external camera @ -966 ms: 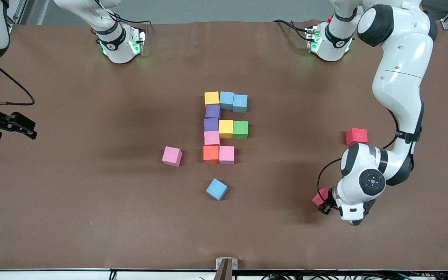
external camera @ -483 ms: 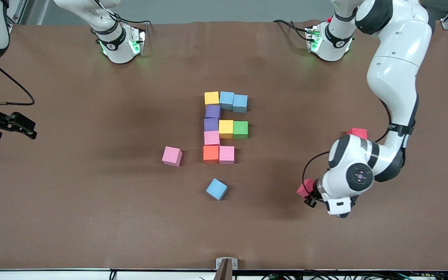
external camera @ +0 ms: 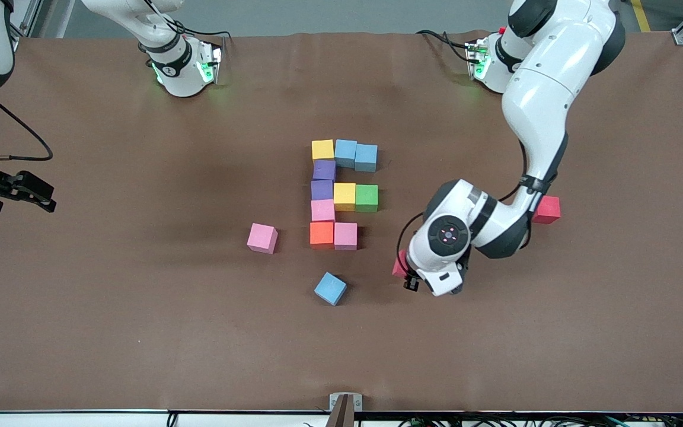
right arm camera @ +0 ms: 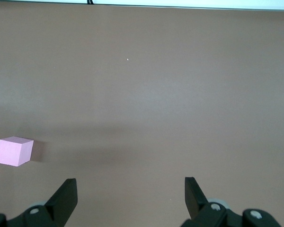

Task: Arrange 11 blocks into digit 3
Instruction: 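Grasp the hot pink cube with the left gripper, then carry the hot pink cube to the shape beside the light pink cube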

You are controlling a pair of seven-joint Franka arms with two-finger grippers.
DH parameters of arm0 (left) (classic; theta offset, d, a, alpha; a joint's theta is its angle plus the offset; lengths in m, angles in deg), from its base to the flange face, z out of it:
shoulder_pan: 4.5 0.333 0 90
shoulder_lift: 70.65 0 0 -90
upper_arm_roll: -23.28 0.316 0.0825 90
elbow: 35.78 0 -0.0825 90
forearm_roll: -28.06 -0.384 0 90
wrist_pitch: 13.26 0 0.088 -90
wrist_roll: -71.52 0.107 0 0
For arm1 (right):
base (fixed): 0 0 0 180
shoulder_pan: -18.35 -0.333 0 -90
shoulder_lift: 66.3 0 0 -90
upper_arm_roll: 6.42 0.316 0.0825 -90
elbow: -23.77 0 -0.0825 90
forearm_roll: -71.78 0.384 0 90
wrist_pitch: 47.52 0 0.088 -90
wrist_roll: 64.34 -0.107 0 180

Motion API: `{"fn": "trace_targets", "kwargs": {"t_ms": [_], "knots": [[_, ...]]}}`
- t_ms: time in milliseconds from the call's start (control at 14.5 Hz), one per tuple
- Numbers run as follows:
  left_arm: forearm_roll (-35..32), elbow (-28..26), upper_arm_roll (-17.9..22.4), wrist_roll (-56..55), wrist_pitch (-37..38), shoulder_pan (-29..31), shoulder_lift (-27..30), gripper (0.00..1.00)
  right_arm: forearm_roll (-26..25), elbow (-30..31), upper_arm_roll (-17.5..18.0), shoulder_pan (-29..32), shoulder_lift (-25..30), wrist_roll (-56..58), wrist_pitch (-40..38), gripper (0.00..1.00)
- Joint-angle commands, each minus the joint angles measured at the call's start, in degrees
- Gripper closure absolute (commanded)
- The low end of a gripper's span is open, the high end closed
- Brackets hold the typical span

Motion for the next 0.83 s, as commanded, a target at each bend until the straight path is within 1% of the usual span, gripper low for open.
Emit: {"fn": "trace_targets", "kwargs": {"t_ms": [0, 69, 207, 414, 621, 759], "knots": [[1.1, -1.0, 0.2, -11.1, -1.3, 0.0, 0.9, 0.85, -0.4, 0.4, 0.2, 0.3, 0.8, -0.9, -0.4, 0.00], [0.7, -1.4, -0.4, -14.5, -1.6, -0.6, 0.8, 0.84, -0.4, 0.4, 0.2, 0.3, 0.8, -0.9, -0.4, 0.00], [0.5, -1.9, -0.3, -17.3, -2.5, -3.2, 0.8, 0.84, -0.4, 0.4, 0.2, 0.3, 0.8, -0.9, -0.4, 0.00], [-0.7, -3.5, -0.2, -21.7, -4.6, -4.1, 0.7, 0.83, -0.4, 0.4, 0.2, 0.3, 0.8, -0.9, -0.4, 0.00], [-3.4, -4.7, -0.2, -25.3, -5.1, -4.6, 0.5, 0.82, -0.4, 0.4, 0.2, 0.3, 0.8, -1.0, -0.4, 0.00], [-3.7, -4.7, -0.3, -26.7, -5.1, -5.6, 0.5, 0.82, -0.4, 0.5, 0.2, 0.3, 0.8, -1.0, -0.4, 0.00]]}}
